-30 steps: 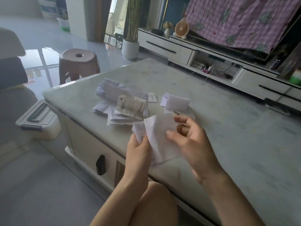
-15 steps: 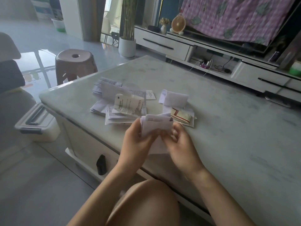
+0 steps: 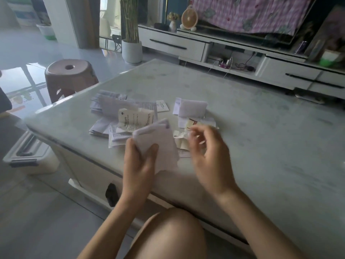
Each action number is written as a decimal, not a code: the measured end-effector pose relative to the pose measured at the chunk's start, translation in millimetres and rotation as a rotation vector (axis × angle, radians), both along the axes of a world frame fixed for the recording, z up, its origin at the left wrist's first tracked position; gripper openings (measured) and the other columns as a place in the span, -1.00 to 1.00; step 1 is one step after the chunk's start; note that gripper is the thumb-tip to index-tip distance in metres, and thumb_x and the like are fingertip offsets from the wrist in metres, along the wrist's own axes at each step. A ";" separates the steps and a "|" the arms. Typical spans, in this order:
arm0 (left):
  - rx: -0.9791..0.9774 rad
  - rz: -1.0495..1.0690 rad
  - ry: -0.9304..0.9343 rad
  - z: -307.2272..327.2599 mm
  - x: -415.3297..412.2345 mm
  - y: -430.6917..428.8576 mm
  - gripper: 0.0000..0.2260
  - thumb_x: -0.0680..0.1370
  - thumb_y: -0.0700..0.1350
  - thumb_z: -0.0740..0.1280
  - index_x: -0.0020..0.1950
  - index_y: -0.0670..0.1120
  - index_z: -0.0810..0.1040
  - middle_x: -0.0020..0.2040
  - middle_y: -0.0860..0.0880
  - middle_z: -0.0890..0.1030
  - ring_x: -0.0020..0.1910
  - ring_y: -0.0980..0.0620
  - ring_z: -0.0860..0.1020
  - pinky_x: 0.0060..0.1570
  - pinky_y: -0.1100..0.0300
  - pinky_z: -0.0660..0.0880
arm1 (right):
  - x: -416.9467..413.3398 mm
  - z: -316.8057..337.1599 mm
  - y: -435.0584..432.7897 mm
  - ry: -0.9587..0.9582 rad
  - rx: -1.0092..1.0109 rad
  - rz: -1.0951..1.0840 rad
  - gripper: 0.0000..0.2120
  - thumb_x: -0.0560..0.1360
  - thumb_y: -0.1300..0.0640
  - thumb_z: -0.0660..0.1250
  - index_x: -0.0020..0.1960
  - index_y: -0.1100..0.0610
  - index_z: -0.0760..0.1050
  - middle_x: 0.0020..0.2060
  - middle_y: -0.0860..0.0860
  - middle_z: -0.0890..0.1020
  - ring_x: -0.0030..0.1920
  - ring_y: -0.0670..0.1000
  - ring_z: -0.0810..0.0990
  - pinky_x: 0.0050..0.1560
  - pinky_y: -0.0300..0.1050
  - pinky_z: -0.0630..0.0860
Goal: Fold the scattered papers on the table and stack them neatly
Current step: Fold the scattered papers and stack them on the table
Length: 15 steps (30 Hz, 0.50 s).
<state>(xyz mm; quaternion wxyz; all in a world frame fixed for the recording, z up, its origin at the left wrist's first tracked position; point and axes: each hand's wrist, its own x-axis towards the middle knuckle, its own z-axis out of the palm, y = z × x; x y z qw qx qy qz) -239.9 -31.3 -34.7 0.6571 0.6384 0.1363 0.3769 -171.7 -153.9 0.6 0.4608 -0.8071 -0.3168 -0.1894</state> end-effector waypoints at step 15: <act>-0.374 -0.087 0.159 17.4 -11.6 2.3 -0.89 0.53 -0.24 0.29 0.01 -0.08 0.53 -0.08 -0.09 0.64 -0.10 -0.05 0.59 0.00 -0.04 0.53 | 30.7 -13.4 -15.5 -0.173 -0.771 0.103 -0.60 0.46 -0.08 0.06 -0.11 0.13 0.59 -0.11 0.04 0.67 -0.11 0.09 0.65 -0.14 -0.12 0.53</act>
